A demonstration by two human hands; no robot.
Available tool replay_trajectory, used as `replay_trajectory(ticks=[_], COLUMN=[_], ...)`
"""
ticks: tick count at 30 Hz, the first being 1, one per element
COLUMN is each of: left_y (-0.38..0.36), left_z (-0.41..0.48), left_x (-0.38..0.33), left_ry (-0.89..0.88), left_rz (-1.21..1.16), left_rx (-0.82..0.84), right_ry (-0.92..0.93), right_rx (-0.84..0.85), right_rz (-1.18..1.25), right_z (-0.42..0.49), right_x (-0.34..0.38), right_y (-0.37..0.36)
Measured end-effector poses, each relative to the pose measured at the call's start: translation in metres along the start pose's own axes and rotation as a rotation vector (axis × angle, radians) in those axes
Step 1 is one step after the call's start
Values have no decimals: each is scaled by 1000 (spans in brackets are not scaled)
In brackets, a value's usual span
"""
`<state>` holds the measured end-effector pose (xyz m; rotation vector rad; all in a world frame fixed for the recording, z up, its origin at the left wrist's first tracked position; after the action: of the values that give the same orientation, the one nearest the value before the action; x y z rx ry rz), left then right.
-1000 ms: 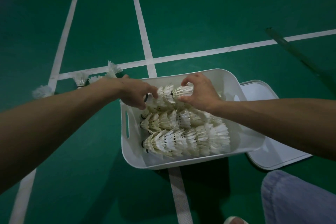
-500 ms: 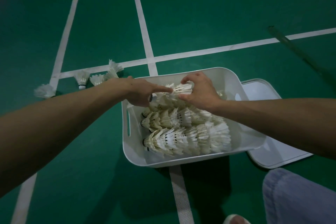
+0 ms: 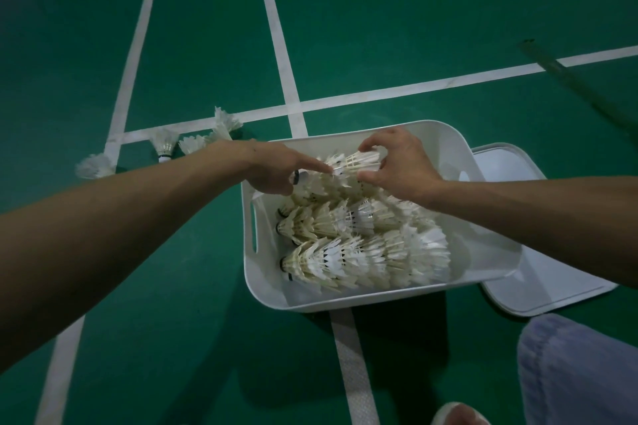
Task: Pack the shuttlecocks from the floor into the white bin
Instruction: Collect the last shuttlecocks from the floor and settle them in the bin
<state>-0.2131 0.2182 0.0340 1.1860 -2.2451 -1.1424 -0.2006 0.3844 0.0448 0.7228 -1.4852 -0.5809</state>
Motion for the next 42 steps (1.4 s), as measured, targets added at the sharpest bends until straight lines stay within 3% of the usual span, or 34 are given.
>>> replay_trajectory(ticks=[3,12,24,30,34,42], left_y=[3,2,11,37,47,50], left_z=[-2,-5,-9,-11,-3,9], left_x=[2,-7,1,-9,-24,-47], left_ry=[6,-17,11,42,84,61], left_rz=[-40,-34,-68,-216,-171,-385], left_rx=[4,12,16,-135,-249,-268], right_ry=[-31,67,25,58,111,169], right_rx=[-28,78,25,48,74,139], right_rz=[99,-138,-37,-40,-29,22], right_z=[-1,2,5,5,6,4], right_x=[5,2,4,-6,-11,-22], right_y=[-10,-7,-8,-6,-3,-2])
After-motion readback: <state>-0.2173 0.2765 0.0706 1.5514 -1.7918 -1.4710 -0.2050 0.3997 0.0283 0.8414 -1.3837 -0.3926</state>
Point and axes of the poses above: each hand's wrist, its own z-axis towards the middle knuckle, its own y-axis out of the back of the hand, x = y × z, the point moved 7 cm from there along z, towards the middle knuckle, and after that the axes turned 6 degrees about z, right-handed, at the moved point
